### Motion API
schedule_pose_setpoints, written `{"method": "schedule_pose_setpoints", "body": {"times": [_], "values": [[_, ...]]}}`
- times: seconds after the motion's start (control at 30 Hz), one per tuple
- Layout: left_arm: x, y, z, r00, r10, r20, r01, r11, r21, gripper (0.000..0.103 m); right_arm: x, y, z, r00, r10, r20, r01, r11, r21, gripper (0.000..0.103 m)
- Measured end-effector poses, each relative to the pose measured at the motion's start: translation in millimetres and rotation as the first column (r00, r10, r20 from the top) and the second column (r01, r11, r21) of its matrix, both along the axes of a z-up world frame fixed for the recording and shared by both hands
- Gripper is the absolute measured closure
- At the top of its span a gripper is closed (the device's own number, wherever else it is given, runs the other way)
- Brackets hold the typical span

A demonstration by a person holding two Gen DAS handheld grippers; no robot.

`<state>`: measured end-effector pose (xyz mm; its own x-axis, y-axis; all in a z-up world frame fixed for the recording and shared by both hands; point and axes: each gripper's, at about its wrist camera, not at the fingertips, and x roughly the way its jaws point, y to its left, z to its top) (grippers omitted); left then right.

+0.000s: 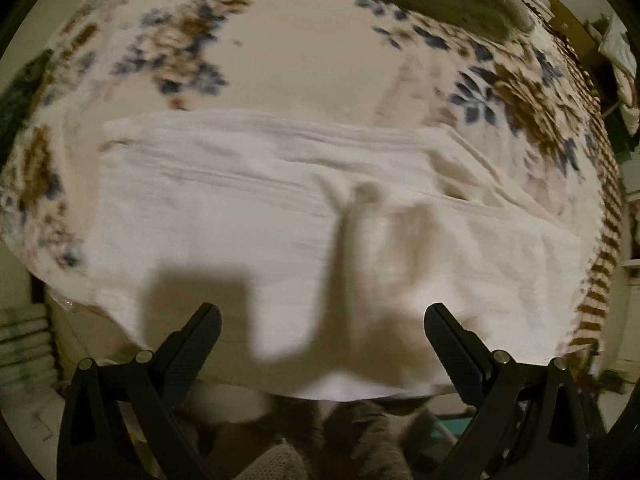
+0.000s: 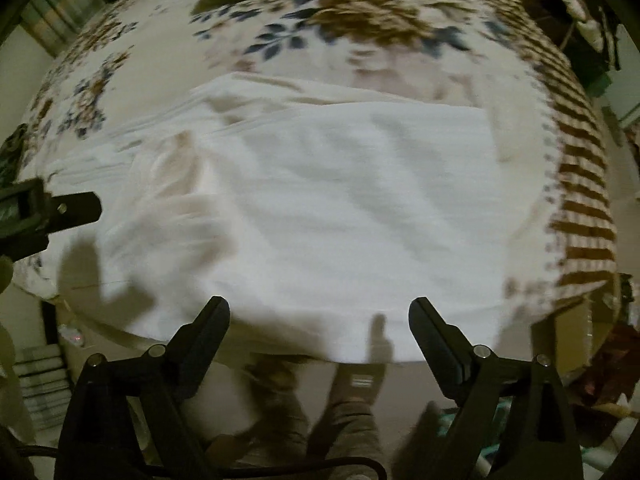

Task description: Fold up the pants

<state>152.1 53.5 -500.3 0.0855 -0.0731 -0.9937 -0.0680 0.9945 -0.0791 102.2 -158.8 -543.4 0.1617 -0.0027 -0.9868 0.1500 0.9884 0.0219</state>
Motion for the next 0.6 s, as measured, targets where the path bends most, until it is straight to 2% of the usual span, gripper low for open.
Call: {"method": "schedule_pose_setpoints", "body": {"times": [0.13, 0.3, 0.33, 0.4, 0.43, 0.47, 0.5, 0.57, 0.6], "values": [[6, -19, -3, 1.0, -0.001, -0.012, 0.0, 0.999, -0.046, 0.0, -6, -32, 7, 0.999, -0.043, -0.007, 0.043, 0.999, -0.005, 0.01], [10, -45, -27, 0.997, -0.043, -0.058, 0.042, 0.999, -0.021, 0.001, -4, -51, 10, 0.998, -0.068, -0.01, 0.068, 0.997, -0.021, 0.01], [10, -49, -34, 0.996, -0.054, -0.069, 0.054, 0.999, -0.006, 0.006, -3, -53, 10, 0.998, -0.069, -0.012, 0.068, 0.997, -0.024, 0.01], [10, -55, -46, 0.994, -0.065, -0.088, 0.068, 0.997, 0.034, 0.031, 0, -56, 10, 0.998, -0.069, -0.014, 0.069, 0.997, -0.024, 0.01], [9, -57, -52, 0.993, -0.067, -0.101, 0.072, 0.996, 0.049, 0.054, 0, -57, 10, 0.998, -0.068, -0.013, 0.067, 0.997, -0.023, 0.01], [8, -57, -58, 0.991, -0.063, -0.117, 0.071, 0.995, 0.068, 0.069, 1, -57, 10, 0.998, -0.065, -0.013, 0.065, 0.998, -0.024, 0.01], [7, -56, -60, 0.991, -0.055, -0.121, 0.065, 0.995, 0.079, 0.073, 2, -57, 10, 0.998, -0.061, -0.014, 0.061, 0.998, -0.025, 0.01], [6, -53, -61, 0.993, -0.049, -0.108, 0.056, 0.996, 0.069, 0.089, 3, -57, 8, 0.998, -0.057, -0.021, 0.057, 0.998, -0.02, 0.01], [4, -51, -59, 0.995, -0.045, -0.09, 0.051, 0.997, 0.06, 0.09, 4, -58, 7, 0.998, -0.057, -0.026, 0.057, 0.998, -0.015, 0.01]]}}
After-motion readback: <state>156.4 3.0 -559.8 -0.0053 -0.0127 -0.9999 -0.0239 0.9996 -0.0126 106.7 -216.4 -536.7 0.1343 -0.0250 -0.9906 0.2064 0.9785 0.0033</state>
